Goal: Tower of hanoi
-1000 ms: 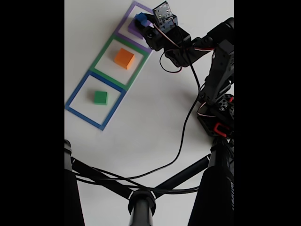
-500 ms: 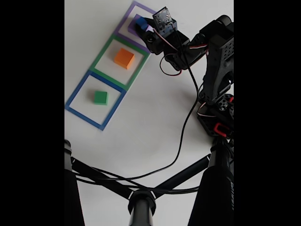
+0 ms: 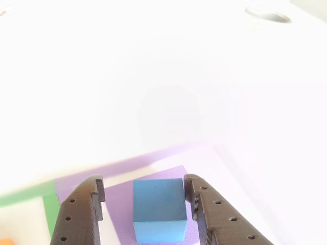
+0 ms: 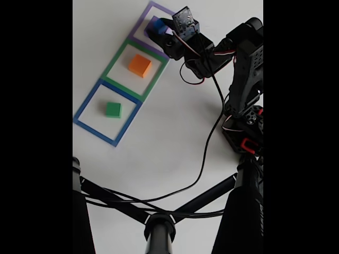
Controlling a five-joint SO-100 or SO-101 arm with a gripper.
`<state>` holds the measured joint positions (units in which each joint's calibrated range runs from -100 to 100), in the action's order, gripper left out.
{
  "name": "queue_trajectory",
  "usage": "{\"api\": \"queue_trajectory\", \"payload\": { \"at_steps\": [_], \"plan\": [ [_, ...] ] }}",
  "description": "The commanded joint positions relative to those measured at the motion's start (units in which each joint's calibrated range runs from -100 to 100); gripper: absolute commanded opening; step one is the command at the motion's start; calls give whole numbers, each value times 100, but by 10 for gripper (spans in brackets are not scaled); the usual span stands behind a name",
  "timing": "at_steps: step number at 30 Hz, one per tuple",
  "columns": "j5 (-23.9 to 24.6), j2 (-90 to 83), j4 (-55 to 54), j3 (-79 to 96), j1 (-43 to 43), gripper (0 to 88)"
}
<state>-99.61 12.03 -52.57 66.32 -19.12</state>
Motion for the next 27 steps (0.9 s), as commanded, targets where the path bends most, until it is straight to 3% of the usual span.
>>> {"api": "queue_trajectory", "payload": {
  "at_steps": [1,7,12,16,22,27],
  "plan": [
    [-39,-1369,925,205,42,161],
    [-39,-3864,4091,105,-6,127],
    [-39,-5309,7548,-1305,157,8],
    [-39,-5769,9816,-2732,406,0],
    [-39,-6189,12309,-4341,962,0],
    [-39,-6617,13257,-4814,1768,0]
  ]
}}
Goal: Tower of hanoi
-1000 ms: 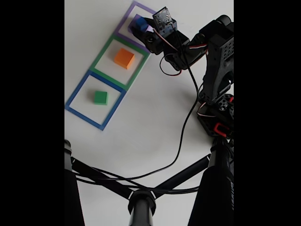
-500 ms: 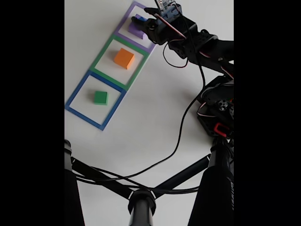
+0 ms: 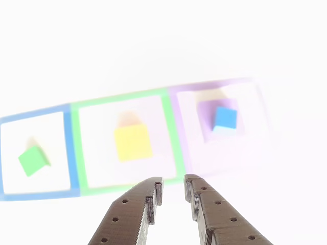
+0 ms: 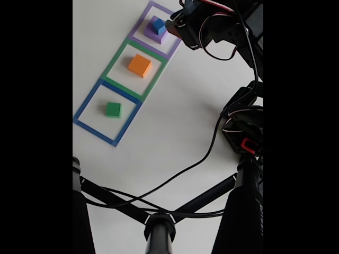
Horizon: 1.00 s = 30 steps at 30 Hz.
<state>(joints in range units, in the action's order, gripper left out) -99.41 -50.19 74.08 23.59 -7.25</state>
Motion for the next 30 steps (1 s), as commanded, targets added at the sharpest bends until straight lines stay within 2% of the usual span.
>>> {"api": "queue_trajectory", "payload": {
  "at_steps": [1,5,9,15,22,26,30],
  "plan": [
    [-59,-492,641,-540,744,0],
    [-59,-677,819,-549,1367,0],
    [279,-661,787,-459,1904,0],
    [-59,-645,163,396,2479,0],
    [-59,-637,-234,1241,2997,0],
    [-59,-661,-1035,1960,3208,18],
    [-59,-661,-2404,2814,3294,124]
  ]
}}
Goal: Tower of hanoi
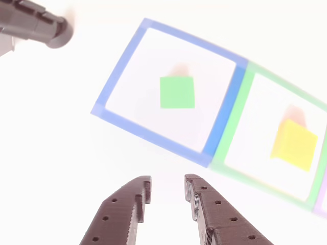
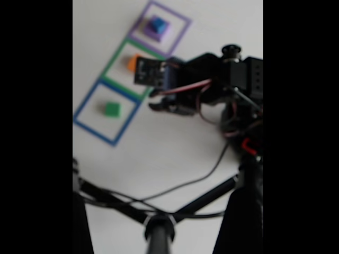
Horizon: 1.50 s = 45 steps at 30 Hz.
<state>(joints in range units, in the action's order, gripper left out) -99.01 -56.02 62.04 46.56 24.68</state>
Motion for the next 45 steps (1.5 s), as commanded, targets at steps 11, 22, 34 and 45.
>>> {"api": "queue_trajectory", "payload": {
  "at_steps": [11,22,34,45],
  "plan": [
    [-99,18,-4544,2571,-206,399],
    [-99,1423,-7337,3580,-886,452],
    [-99,3886,-9661,3435,-752,448],
    [-99,5670,-10609,2635,-733,447]
  ]
}}
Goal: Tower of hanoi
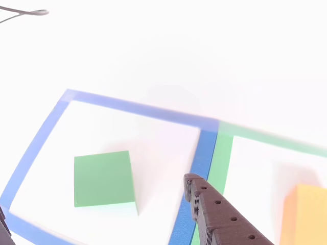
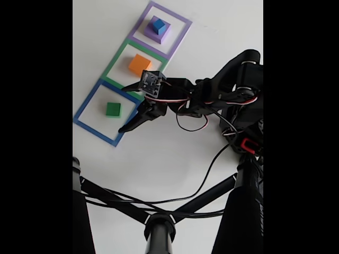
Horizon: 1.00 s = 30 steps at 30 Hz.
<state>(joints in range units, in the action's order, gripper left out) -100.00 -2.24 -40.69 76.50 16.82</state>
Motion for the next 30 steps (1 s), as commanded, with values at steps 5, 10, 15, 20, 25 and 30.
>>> {"api": "queue_trajectory", "payload": {
  "at_steps": [5,10,15,20,25,30],
  "plan": [
    [0,979,-741,-668,130,447],
    [0,1366,-797,-1005,158,447],
    [0,1592,-870,-1132,302,445],
    [0,1762,-943,-1241,398,437],
    [0,1835,-927,-1305,408,415],
    [0,1851,-903,-1305,398,382]
  ]
}}
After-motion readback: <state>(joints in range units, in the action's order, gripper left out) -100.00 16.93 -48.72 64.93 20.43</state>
